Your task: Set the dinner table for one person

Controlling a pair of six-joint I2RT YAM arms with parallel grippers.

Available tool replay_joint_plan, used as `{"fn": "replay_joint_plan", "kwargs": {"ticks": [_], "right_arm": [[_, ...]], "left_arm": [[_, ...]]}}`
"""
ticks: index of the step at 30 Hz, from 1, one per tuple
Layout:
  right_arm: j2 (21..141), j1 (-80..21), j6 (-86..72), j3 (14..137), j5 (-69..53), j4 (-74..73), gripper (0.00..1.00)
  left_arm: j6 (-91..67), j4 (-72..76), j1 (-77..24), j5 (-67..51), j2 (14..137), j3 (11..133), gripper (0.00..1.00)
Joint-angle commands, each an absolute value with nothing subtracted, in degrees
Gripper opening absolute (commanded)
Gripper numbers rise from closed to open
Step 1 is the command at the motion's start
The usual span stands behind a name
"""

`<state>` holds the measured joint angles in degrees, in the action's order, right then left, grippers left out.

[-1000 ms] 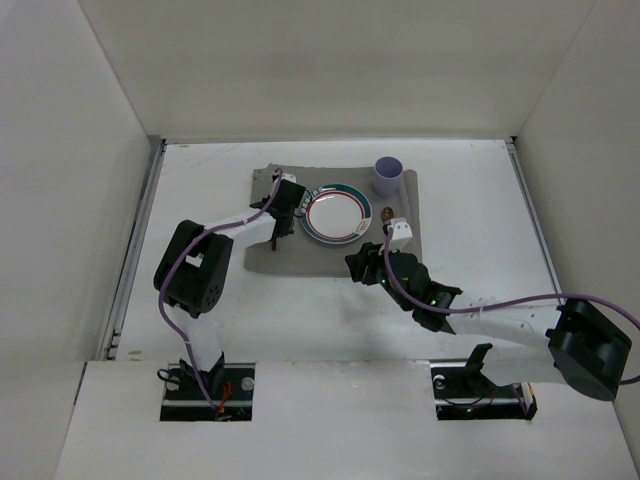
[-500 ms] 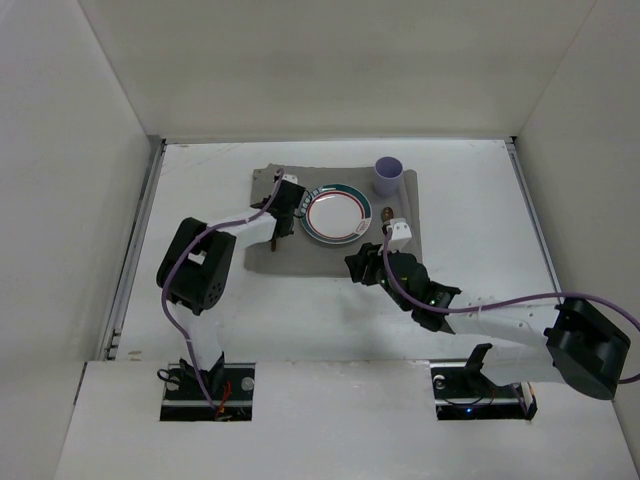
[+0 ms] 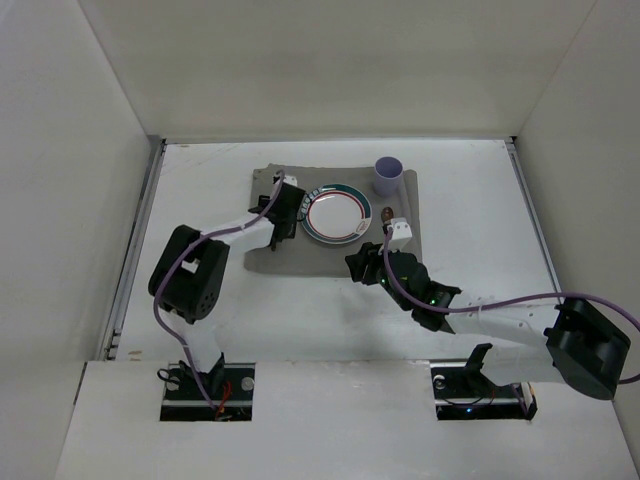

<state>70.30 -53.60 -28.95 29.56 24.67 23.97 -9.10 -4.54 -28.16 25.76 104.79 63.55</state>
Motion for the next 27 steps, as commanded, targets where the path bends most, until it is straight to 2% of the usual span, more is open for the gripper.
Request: {"fn": "replay_joint_plan", "kwargs": {"ticks": [1,8,11,12,13,15,18,20,27], "right_arm": [[70.1,-53.3,-29.6,30.8,25.2,25.9,0.54],[70.1,-53.2,-30.1,30.4,25.7,26.5,0.54],[69.7,-53.2,-30.1,29.9,25.8,27.2,0.54],[69.6,-53.1,-30.1,29.9,25.8,27.2,0.52],[69.6,-53.1,-30.1,29.8,25.7,27.2,0.48],[69.7,-53.2,-30.1,30.1,25.5,27.0,0.38],[69.3,-53.3,-29.7,30.2,25.9,26.7,0.18],[67.7,-53.3,-29.7,29.7,26.5,26.5,0.10],[65.0,-53.2,-27.7,28.3,31.3,27.2,0.09]], "left_arm": [[-9.3,-6.3,-29.6,28.4,97.1,61.9,0.49],[-13.7,-4.6,-30.8,29.0,84.0,57.6,0.60],[-17.8,-2.9,-31.5,29.6,77.2,53.3,0.76],[-19.0,-2.7,-31.9,29.6,75.2,51.9,0.85],[-20.1,-2.7,-32.1,29.7,73.1,50.5,1.00],[-21.9,-2.6,-33.2,30.8,68.8,47.4,1.00],[-25.4,-2.1,-35.2,36.1,62.3,42.8,1.00],[-27.1,-2.7,-36.7,39.4,58.3,40.4,1.00],[-36.2,-2.4,-40.3,42.5,41.9,29.4,1.00]]}}
